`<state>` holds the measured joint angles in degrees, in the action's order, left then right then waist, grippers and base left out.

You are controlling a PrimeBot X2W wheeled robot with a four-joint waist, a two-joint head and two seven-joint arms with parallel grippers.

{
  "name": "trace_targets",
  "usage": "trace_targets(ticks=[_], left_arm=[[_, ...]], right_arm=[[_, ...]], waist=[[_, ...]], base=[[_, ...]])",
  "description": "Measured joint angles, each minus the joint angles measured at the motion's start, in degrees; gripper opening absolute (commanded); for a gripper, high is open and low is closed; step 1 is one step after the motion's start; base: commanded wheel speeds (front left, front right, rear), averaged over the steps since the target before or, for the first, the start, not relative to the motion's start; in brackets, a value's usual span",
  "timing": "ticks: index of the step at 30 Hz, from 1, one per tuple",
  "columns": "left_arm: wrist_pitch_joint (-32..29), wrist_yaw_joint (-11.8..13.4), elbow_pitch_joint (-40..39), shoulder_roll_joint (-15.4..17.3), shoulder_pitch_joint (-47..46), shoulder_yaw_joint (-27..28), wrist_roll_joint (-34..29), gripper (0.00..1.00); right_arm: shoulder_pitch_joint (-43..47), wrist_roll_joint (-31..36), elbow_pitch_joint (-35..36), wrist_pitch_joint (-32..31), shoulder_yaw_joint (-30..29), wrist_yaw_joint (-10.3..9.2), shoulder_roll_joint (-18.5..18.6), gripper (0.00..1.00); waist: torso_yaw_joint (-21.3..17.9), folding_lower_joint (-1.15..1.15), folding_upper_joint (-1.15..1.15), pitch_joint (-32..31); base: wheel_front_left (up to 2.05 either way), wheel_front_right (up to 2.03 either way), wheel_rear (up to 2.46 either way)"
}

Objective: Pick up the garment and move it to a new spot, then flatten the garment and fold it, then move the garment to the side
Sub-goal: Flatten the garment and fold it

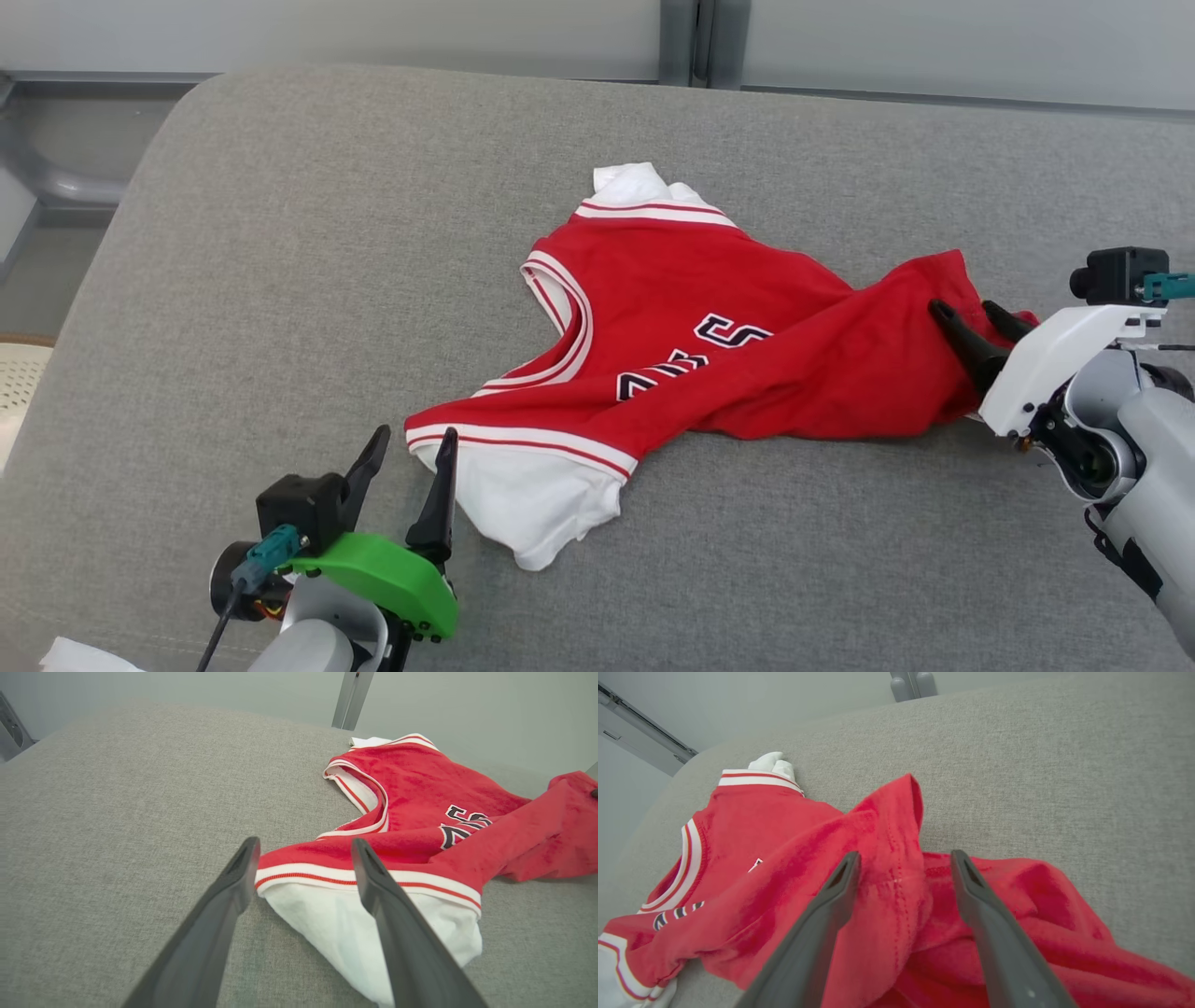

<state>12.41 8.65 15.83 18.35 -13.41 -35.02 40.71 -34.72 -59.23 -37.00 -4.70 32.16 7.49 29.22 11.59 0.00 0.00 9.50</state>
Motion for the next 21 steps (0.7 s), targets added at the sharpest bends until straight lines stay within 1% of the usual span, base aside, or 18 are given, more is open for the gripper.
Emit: trace_targets(ticks=[1, 3, 4, 6, 7, 8, 9, 15, 18, 21], left_arm=[[0.00, 0.00, 0.16, -0.01, 0.00, -0.02, 0.00, 1.00], [0.01, 0.00, 0.38, 0.03, 0.02, 0.00, 0.09, 1.00], [0.01, 0.00, 0.48, 0.05, 0.05, 0.01, 0.09, 1.00], [0.01, 0.01, 0.57, 0.12, 0.23, -0.02, 0.27, 1.00], [0.01, 0.02, 0.58, 0.14, 0.32, -0.01, 0.55, 1.00], [0.01, 0.12, 0.59, 0.21, 0.46, 0.00, 0.66, 1.00], [0.00, 0.20, 0.59, 0.29, 0.55, 0.00, 0.71, 1.00], [-0.23, 0.63, 0.12, 0.68, 0.70, 0.02, 0.91, 1.00], [-0.33, 0.97, -0.15, 1.02, 0.95, 0.03, 0.98, 1.00], [-0.59, 1.20, -0.29, 1.42, 1.42, 0.10, 1.08, 1.00]], right_arm=[[-0.21, 0.26, -0.35, -0.08, 0.05, 0.01, -0.27, 0.51], [-0.35, 0.48, -0.71, -0.05, 0.03, 0.00, -0.52, 0.44], [-0.34, 0.48, -0.71, 0.11, -0.02, 0.00, -0.59, 0.44], [0.04, 0.58, -0.42, 0.56, -0.10, 0.00, -0.65, 0.38], [0.44, 0.69, -0.14, 0.59, -0.13, 0.01, -0.66, 0.32], [1.13, 0.73, 0.31, 0.74, -0.18, 0.01, -0.69, 0.19], [1.83, 0.73, 0.80, 0.76, -0.23, 0.01, -0.71, 0.00], [3.99, 1.69, 4.20, 2.69, -1.86, 0.01, -0.31, 0.00], [4.64, 1.71, 7.05, 3.78, -3.36, 0.01, -0.53, 0.00], [6.14, 1.37, 11.21, 2.87, -4.39, 0.01, 0.49, 0.00]], waist=[[0.25, 0.00, 0.00, -0.04], [0.60, 0.00, 0.00, -0.27], [0.69, 0.00, 0.00, -0.48], [0.81, 0.00, 0.00, -0.92], [0.82, 0.00, 0.00, -1.09], [0.79, 0.00, 0.00, -1.29], [0.71, 0.00, 0.00, -1.46], [-0.29, 0.00, 0.00, -1.78], [-0.95, 0.00, 0.00, -1.99], [-1.71, 0.00, 0.00, -2.51]], base=[[0.00, 0.00, 0.00], [0.00, 0.00, 0.00], [0.00, 0.00, 0.00], [0.00, 0.00, 0.00], [0.00, 0.00, 0.00], [0.00, 0.00, 0.00], [0.00, 0.00, 0.00], [0.00, 0.00, 0.00], [0.00, 0.00, 0.00], [0.00, 0.00, 0.00]])
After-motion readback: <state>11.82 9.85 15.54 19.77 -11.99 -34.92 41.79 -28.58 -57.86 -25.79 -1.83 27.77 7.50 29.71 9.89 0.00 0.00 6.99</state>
